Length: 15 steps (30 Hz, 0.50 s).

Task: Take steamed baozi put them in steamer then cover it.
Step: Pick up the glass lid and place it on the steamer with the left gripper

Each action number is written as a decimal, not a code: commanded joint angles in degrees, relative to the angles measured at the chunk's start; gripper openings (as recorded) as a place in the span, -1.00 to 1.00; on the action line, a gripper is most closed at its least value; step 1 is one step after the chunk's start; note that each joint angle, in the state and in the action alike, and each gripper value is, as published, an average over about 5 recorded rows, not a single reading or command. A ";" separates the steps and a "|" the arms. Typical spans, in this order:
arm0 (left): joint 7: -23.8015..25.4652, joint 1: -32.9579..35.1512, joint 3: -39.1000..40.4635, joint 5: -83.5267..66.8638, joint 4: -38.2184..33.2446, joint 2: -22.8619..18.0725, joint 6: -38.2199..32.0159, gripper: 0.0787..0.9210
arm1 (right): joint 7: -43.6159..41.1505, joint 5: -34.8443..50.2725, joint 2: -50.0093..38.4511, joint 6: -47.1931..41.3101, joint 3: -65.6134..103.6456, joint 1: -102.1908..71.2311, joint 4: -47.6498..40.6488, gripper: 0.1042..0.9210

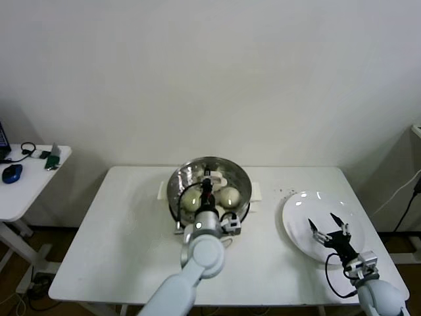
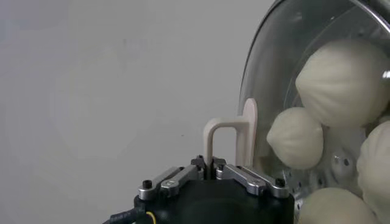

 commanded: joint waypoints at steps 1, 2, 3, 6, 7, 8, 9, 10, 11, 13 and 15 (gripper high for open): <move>-0.52 -0.17 0.03 -0.16 0.93 -0.17 -0.09 -0.84 | -0.25 -0.10 -0.22 0.13 0.08 -0.14 -0.05 0.76; -0.62 -0.14 0.00 -0.14 1.03 -0.20 -0.12 -0.84 | -0.28 -0.12 -0.21 0.17 0.13 -0.14 -0.08 0.76; -0.72 -0.10 -0.02 -0.13 1.11 -0.21 -0.16 -0.84 | -0.30 -0.11 -0.17 0.19 0.18 -0.13 -0.11 0.76; -1.07 0.02 -0.09 -0.07 1.31 -0.16 -0.25 -0.84 | -0.35 -0.15 0.05 0.24 0.33 -0.09 -0.11 0.76; -1.09 0.07 -0.12 -0.07 1.31 -0.16 -0.22 -0.84 | -0.36 -0.16 0.12 0.24 0.36 -0.06 -0.10 0.76; -1.07 0.14 -0.16 -0.05 1.28 -0.18 -0.16 -0.84 | -0.38 -0.18 0.18 0.24 0.39 -0.03 -0.08 0.76; -0.99 0.26 -0.26 0.01 1.22 -0.23 -0.10 -0.84 | -0.39 -0.20 0.22 0.23 0.40 0.00 -0.07 0.76; -0.89 0.39 -0.35 0.10 1.13 -0.29 -0.03 -0.84 | -0.40 -0.22 0.23 0.23 0.40 0.04 -0.06 0.76; -0.72 0.53 -0.44 0.20 0.96 -0.31 0.02 -0.84 | -0.41 -0.23 0.23 0.21 0.40 0.07 -0.06 0.76; -0.43 0.81 -0.58 0.33 0.50 -0.21 0.04 -0.84 | -0.43 -0.25 0.20 0.15 0.39 0.13 -0.02 0.76; -0.26 1.07 -0.65 0.29 -0.27 0.07 -0.03 -0.84 | -0.44 -0.28 0.17 0.03 0.42 0.19 0.05 0.76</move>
